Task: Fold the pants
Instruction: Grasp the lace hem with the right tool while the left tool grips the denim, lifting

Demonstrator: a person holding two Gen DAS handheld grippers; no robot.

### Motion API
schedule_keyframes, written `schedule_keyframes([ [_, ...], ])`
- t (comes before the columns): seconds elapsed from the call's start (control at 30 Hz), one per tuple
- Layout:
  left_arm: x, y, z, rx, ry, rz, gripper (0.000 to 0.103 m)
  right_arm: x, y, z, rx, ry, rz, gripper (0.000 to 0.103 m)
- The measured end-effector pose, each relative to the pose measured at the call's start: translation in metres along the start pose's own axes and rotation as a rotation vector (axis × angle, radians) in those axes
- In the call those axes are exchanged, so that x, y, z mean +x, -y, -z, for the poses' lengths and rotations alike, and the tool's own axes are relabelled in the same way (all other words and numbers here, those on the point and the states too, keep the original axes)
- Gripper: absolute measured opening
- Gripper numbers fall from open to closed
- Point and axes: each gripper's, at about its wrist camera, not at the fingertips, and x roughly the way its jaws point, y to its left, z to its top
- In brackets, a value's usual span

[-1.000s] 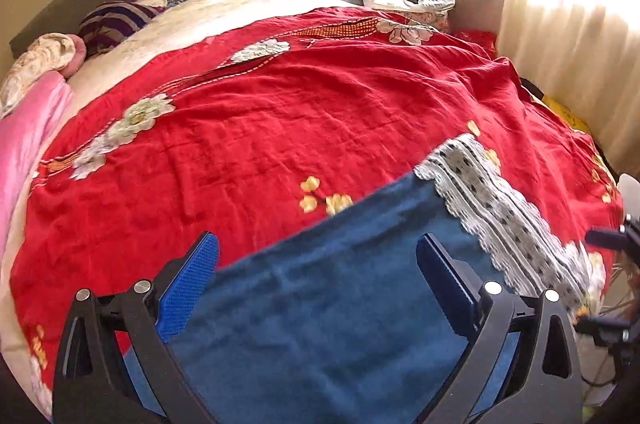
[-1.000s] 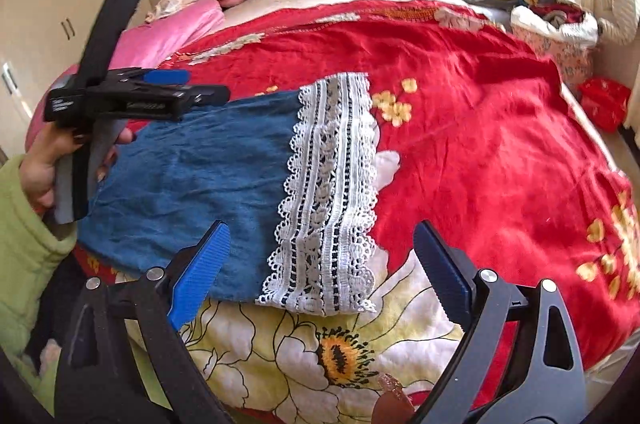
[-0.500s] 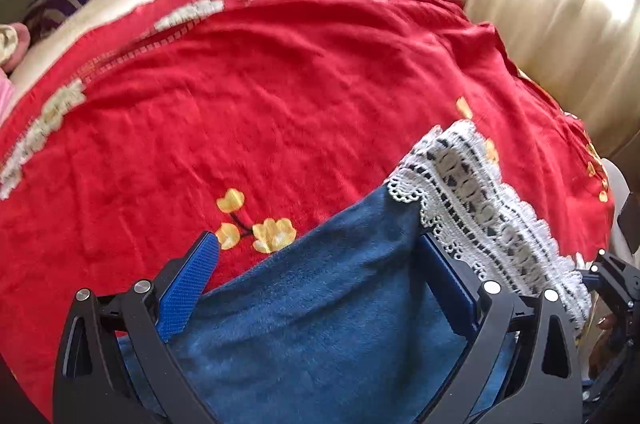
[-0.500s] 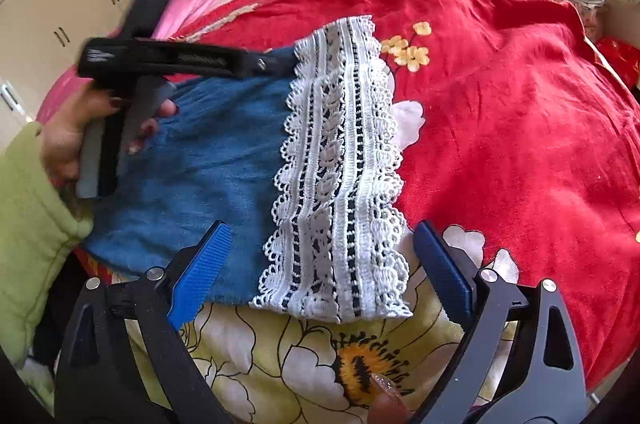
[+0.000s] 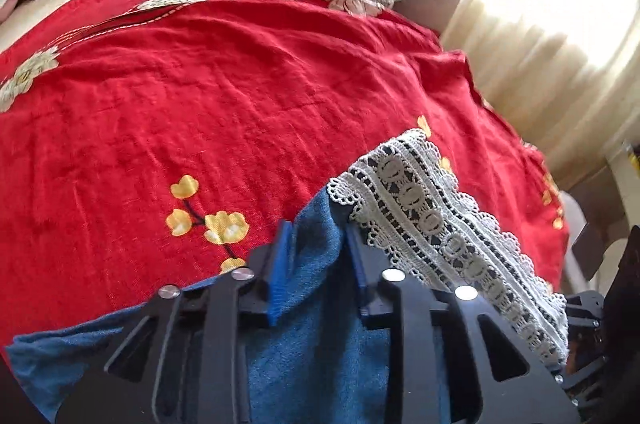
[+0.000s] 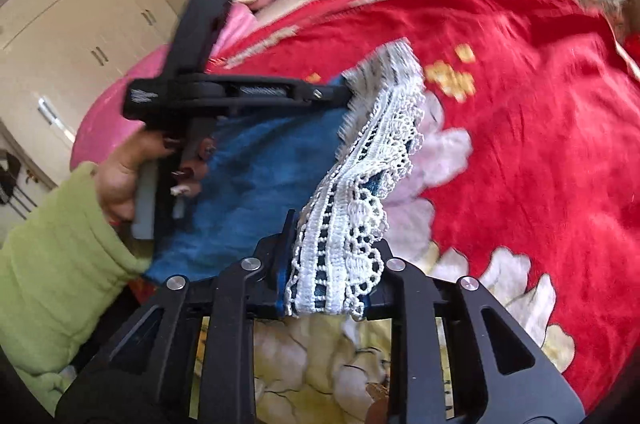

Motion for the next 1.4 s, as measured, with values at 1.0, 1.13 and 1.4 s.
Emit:
schedule_keyframes([
  [1.0,-0.184,-0.172,0.149,-0.638,0.322,-0.002,0.054,0.091,-0.245,0.042,-0.696,-0.178,-0.139,0.042],
  [1.13,-0.169,-0.166,0.136,-0.602,0.283,-0.002,0.069,0.063,-0.233,0.027,-0.65,-0.135,-0.201,0.051],
  [1.4,-0.152,-0.177,0.132,-0.614,0.212,-0.038,0.076,0.044,-0.176,-0.025,-0.482,-0.008,-0.114,0.063],
])
